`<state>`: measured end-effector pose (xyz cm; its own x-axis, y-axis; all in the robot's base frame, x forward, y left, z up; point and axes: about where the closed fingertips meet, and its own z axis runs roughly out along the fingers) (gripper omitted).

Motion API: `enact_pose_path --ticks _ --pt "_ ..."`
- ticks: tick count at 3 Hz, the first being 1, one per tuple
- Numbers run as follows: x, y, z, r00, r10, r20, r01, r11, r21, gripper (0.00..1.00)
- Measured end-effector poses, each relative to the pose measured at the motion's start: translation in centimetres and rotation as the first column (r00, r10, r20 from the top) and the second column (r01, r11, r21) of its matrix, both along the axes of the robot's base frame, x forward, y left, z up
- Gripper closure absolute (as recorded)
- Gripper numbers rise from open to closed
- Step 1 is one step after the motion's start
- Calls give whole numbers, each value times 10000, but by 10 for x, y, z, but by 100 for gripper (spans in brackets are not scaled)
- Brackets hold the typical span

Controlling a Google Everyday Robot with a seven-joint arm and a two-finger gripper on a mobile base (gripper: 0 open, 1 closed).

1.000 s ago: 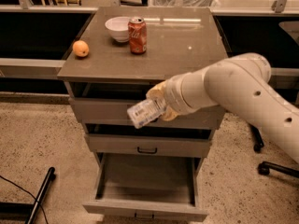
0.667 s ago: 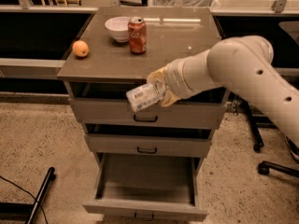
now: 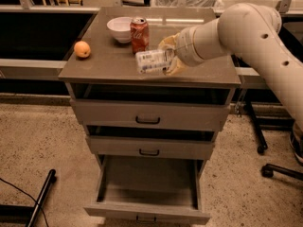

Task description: Pick blue plastic bottle from bottom drawer and place on counter

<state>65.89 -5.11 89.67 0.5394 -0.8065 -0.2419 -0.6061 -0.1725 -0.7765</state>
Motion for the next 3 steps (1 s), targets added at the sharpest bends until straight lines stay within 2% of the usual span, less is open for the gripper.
enact_pose_path --ticks 1,2,3 --pt "22 -12 -7 9929 -1068 -524 1076 9941 111 100" --pt "35 -27 -31 9720 -1778 -1539 1846 9823 313 100" --pt "36 -28 -32 9700 -1827 -1606 1905 9811 341 73"
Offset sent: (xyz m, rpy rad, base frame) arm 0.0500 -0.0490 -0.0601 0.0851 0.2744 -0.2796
